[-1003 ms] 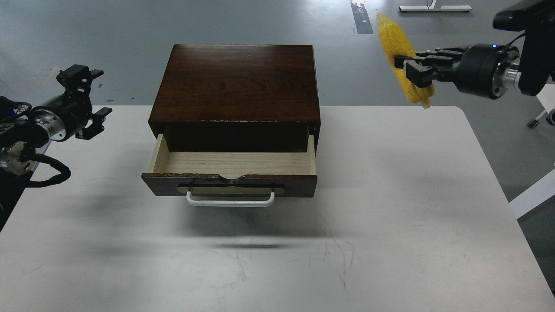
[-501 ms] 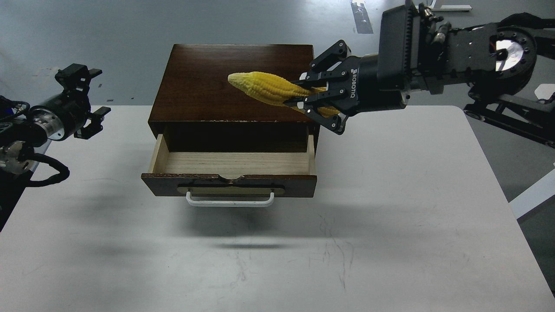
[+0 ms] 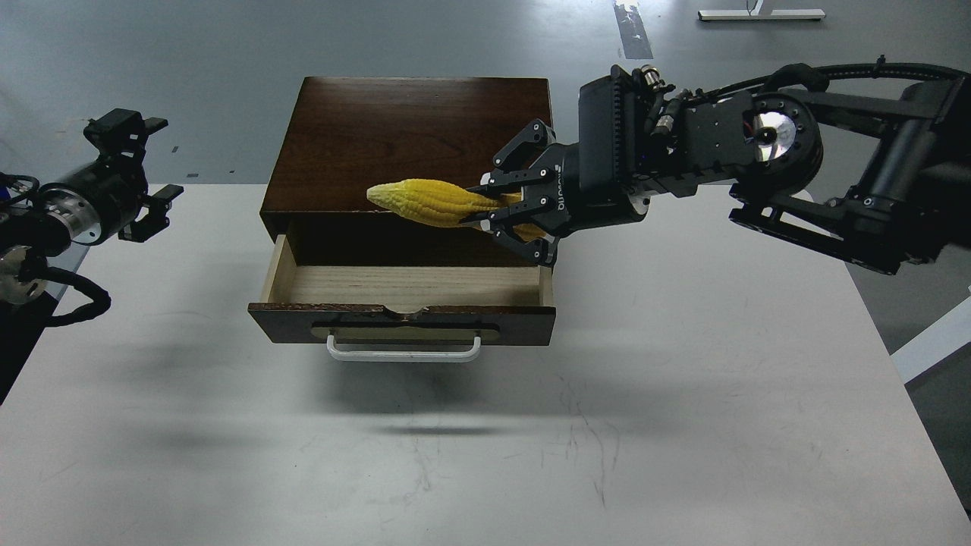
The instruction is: Put corn in drawer with both arms
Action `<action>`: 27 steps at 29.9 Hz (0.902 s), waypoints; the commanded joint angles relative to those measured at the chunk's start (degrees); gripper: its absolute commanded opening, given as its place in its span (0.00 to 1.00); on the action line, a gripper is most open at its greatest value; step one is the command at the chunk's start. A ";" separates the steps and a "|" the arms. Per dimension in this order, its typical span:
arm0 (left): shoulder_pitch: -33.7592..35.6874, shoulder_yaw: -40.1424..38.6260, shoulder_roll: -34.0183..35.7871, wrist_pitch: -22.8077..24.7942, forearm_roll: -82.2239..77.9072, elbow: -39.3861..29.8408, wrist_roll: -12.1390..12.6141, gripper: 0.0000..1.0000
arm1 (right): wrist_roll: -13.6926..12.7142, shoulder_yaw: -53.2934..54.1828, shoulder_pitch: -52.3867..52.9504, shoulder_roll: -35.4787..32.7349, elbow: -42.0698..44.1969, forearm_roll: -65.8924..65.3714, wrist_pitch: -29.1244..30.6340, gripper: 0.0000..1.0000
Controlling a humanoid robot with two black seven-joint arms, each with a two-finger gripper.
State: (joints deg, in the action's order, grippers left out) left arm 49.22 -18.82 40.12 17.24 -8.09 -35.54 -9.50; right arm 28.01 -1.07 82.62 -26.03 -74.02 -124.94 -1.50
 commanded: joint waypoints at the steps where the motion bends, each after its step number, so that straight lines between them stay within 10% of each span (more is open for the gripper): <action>1: 0.00 0.01 0.14 0.07 0.00 -0.05 0.00 0.99 | -0.01 0.10 -1.49 0.36 0.28 0.40 -0.08 0.40; 12: 0.00 -0.08 0.05 0.07 0.01 -0.05 -0.35 0.99 | -0.01 0.36 -4.57 1.07 2.30 0.75 -2.18 0.76; 27: -0.18 0.01 1.28 0.24 0.01 -0.05 -1.93 0.99 | -0.01 3.86 -5.98 6.95 8.28 3.81 -7.99 0.86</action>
State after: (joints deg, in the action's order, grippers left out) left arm 49.05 -18.81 41.26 17.37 -8.09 -35.59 -11.41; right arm 28.00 0.26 76.52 -20.00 -65.52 -123.65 -9.28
